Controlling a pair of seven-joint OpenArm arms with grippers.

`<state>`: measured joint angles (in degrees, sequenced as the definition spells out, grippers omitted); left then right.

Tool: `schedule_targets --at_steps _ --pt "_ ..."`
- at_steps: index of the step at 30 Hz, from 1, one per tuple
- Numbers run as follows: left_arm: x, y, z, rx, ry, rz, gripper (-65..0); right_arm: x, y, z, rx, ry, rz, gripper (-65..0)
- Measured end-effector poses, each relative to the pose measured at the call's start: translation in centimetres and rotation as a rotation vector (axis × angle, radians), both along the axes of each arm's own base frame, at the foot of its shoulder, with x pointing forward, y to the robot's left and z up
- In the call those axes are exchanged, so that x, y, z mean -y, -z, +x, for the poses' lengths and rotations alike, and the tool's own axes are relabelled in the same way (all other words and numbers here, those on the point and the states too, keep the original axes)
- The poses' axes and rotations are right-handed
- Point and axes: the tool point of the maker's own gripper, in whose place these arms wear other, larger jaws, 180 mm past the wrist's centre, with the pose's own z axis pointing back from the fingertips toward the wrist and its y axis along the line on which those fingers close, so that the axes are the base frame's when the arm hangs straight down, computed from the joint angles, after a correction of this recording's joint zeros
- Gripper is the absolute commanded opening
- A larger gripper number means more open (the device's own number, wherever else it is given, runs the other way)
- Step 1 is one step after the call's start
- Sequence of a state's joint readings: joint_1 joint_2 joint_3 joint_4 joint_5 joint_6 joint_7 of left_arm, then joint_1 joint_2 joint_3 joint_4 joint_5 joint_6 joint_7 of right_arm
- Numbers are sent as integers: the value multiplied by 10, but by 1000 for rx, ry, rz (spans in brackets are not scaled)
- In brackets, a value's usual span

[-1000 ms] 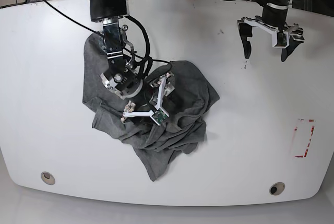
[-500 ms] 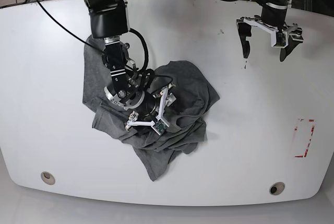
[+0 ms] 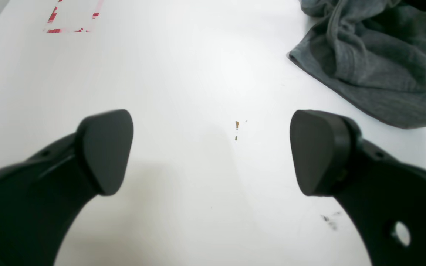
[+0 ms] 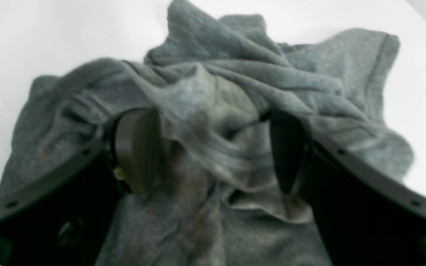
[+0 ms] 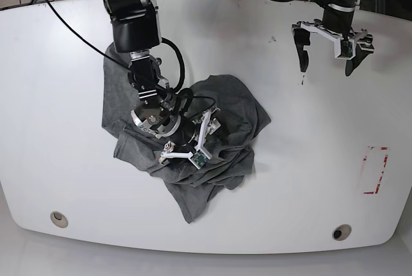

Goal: Layout the t-shirt on the table in an organized manner, then fold the t-shirt properly
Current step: 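Lift the grasped shirt with the right gripper and pull it away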

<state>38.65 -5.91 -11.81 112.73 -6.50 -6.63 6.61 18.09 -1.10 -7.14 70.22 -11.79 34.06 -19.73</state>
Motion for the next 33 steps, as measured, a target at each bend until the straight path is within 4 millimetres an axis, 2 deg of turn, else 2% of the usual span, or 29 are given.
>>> schedule_targets --at_steps 2,5,6,8,10,12,14,21,27,33 --pt "0 0 0 -1 0 0 0 1 4 1 -11 3 -1 -371" --pt "0 0 0 -1 0 0 0 1 9 1 -27 4 -6 -601" --pt "0 0 0 0 0 0 0 2 10 0 -31 4 -7 -650" --pt "0 0 0 1 0 0 0 2 11 0 -35 4 -7 -650" --pt "0 0 1 2 0 0 0 1 10 0 -32 2 -7 -623" --pt "0 -1 1 3 0 0 0 1 5 0 -18 0 -12 -647" --pt "1 -1 2 5 3 -1 0 1 -9 2 23 1 -9 -650" --pt "10 2 8 9 23 -19 0 7 -69 11 162 19 -42 -650" --pt "21 3 18 14 46 -35 0 8 -141 24 344 20 -47 -650" --pt "34 3 37 -6 72 -51 0 13 -202 39 469 42 -78 -650"
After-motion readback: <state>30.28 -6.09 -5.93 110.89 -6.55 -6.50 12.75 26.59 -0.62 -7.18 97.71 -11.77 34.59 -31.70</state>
